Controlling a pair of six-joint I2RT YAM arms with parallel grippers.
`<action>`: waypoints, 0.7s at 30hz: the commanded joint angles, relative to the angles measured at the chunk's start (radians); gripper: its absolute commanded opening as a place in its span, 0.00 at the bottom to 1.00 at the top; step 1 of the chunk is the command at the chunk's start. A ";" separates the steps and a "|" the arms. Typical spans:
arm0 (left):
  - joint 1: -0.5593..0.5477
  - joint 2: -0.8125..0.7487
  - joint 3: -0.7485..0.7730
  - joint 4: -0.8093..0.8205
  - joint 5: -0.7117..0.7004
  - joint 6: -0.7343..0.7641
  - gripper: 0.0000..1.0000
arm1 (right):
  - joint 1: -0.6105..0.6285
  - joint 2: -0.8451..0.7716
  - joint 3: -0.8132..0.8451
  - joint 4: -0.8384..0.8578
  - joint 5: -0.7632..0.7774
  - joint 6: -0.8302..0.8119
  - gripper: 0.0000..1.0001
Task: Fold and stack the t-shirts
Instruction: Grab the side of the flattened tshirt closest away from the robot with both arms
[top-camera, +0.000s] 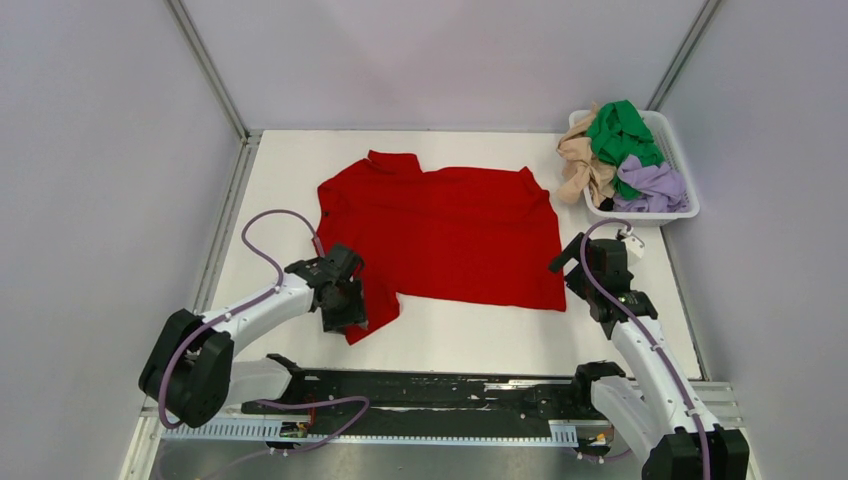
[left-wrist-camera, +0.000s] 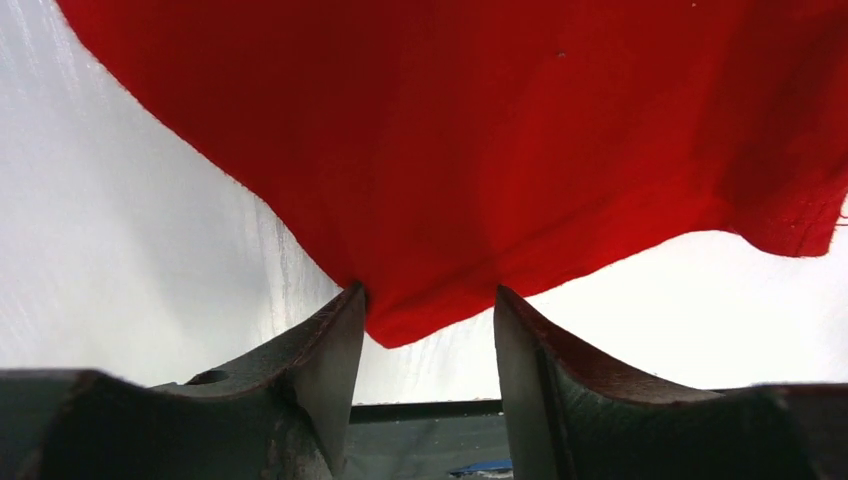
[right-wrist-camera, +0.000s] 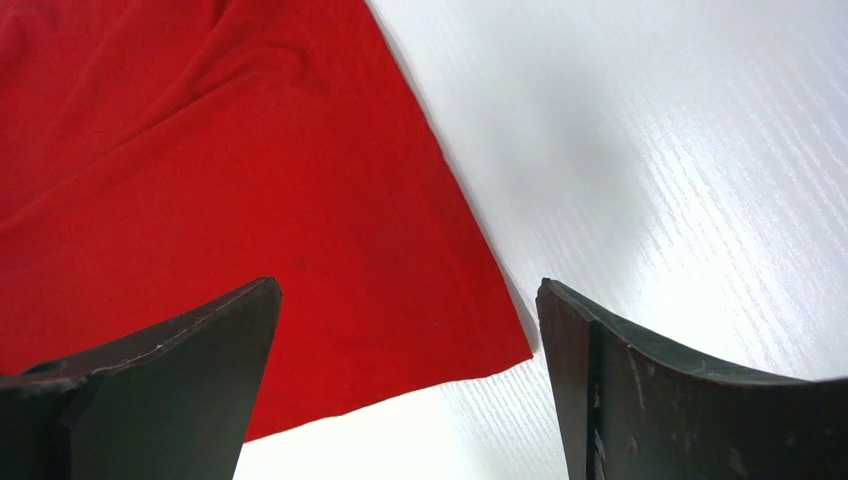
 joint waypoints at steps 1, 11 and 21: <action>-0.023 0.019 -0.018 0.033 -0.025 -0.032 0.57 | -0.003 0.000 -0.005 0.016 0.042 0.020 1.00; -0.112 0.099 0.043 -0.053 -0.081 -0.065 0.57 | -0.003 -0.002 -0.012 0.016 0.053 0.025 1.00; -0.194 0.234 0.058 -0.022 -0.094 -0.123 0.47 | -0.004 -0.034 -0.020 0.015 0.071 0.033 1.00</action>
